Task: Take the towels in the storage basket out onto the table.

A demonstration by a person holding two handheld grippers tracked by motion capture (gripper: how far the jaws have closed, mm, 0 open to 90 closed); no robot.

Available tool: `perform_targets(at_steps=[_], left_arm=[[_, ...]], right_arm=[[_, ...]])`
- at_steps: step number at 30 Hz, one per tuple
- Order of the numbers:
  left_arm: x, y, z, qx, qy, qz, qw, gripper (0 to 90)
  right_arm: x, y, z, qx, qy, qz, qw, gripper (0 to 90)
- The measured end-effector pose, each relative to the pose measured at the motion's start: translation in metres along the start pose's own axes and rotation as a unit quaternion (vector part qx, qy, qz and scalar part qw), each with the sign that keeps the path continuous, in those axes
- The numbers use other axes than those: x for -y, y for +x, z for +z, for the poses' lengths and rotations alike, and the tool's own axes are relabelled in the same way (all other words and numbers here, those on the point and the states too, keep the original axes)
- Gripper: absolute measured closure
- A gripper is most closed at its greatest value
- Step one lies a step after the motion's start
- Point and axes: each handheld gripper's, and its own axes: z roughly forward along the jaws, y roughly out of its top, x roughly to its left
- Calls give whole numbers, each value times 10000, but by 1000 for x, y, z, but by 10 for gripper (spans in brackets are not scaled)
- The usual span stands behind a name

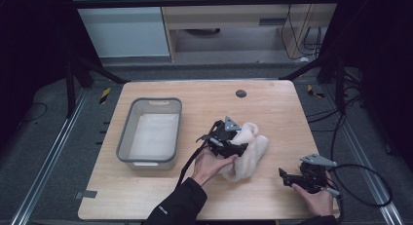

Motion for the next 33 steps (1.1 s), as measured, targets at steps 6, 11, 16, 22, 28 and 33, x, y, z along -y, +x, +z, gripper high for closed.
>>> perform_targets(at_steps=[6,11,16,22,28,33], left_arm=[[5,2,2,87,24,-141,9999,271],[4,2,-9,143,-62,-174,9997,223],[0,3,-25,162,-231,-219,9994,204],[-2,9,-51,96,-509,-265,9983,192],[1,16,-75,-2,-759,-277,9967,192],[11,23,-91,-128,-827,-247,9962,192]], right_arm=[[0,0,0,22,26,7,10000,38],[0,0,0,28,35,9,10000,38],[0,0,0,20,21,38,10000,38],[0,-1,0,44,11,28,10000,38],[0,-1,-1,48,5,31,10000,38],[0,-1,-1,51,14,46,10000,37]])
